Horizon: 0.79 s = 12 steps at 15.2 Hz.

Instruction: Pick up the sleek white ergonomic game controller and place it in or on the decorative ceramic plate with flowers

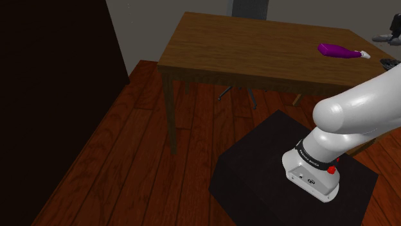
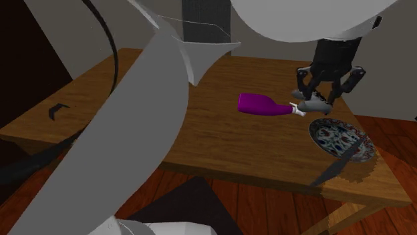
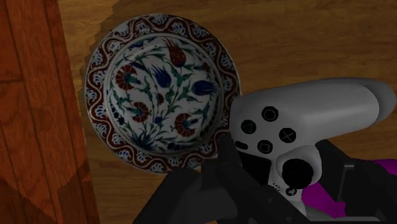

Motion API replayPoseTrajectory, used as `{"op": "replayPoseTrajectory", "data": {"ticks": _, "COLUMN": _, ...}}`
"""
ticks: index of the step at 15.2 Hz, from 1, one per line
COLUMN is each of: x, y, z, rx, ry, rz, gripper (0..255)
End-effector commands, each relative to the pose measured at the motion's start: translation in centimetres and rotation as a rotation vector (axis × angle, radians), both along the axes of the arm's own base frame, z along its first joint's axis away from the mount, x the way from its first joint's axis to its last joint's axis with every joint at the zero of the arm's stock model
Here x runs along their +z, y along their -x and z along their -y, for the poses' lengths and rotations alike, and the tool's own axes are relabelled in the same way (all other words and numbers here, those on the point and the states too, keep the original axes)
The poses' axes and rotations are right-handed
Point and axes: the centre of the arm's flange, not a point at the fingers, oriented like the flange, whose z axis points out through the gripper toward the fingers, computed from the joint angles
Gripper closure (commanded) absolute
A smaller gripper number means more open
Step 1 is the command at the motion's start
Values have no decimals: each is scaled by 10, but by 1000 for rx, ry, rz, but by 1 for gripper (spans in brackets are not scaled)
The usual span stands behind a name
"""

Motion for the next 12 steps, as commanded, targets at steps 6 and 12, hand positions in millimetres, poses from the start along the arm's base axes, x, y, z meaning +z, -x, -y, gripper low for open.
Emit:
{"op": "replayPoseTrajectory", "data": {"ticks": 6, "x": 0, "y": 85, "z": 43, "rx": 2, "ry": 0, "rz": 0, "gripper": 255}}
{"op": "replayPoseTrajectory", "data": {"ticks": 12, "x": -20, "y": 104, "z": 54, "rx": 2, "ry": 0, "rz": 0, "gripper": 255}}
